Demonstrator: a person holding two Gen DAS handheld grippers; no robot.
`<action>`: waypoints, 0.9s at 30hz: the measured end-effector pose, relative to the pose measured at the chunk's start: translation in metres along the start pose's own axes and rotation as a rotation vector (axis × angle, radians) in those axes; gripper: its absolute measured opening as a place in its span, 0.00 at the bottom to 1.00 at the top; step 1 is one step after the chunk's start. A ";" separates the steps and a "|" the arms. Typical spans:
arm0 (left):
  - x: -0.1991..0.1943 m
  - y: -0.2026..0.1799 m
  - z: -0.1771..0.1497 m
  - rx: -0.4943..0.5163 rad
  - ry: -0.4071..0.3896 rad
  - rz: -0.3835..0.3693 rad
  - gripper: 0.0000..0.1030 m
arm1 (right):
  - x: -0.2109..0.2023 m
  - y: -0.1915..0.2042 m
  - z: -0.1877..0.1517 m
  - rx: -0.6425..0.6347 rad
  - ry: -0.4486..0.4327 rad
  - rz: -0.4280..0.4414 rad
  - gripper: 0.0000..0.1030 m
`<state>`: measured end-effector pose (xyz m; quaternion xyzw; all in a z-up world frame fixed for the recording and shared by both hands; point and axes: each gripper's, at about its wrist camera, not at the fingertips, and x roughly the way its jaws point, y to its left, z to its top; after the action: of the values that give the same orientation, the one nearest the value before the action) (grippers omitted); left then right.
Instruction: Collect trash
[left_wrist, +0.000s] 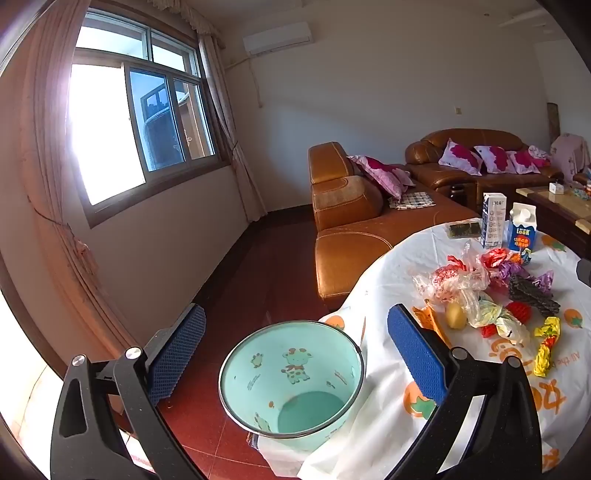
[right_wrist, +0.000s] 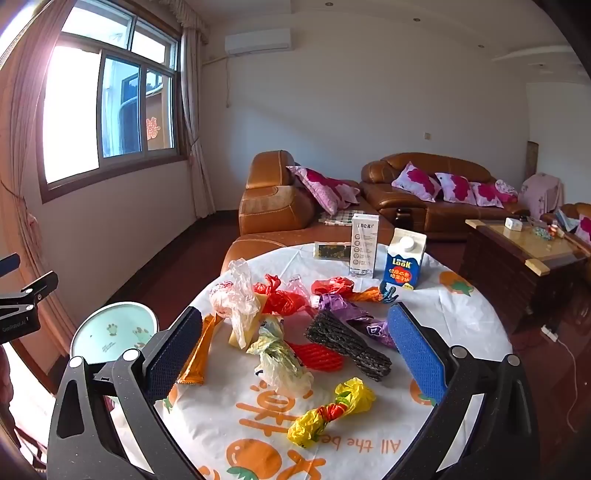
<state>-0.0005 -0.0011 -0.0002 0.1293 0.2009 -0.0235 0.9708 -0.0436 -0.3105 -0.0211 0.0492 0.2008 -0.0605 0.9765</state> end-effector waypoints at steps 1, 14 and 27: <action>0.000 0.001 0.000 -0.012 -0.001 -0.003 0.94 | 0.000 0.000 0.000 0.000 0.003 0.000 0.96; 0.004 0.001 0.001 -0.009 0.002 -0.008 0.94 | 0.002 0.001 -0.001 -0.007 0.014 0.005 0.96; 0.004 0.014 0.003 -0.016 0.003 0.004 0.94 | 0.003 0.001 0.000 -0.007 0.013 0.003 0.96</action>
<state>0.0056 0.0120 0.0040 0.1218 0.2021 -0.0195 0.9716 -0.0410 -0.3093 -0.0223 0.0463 0.2070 -0.0579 0.9755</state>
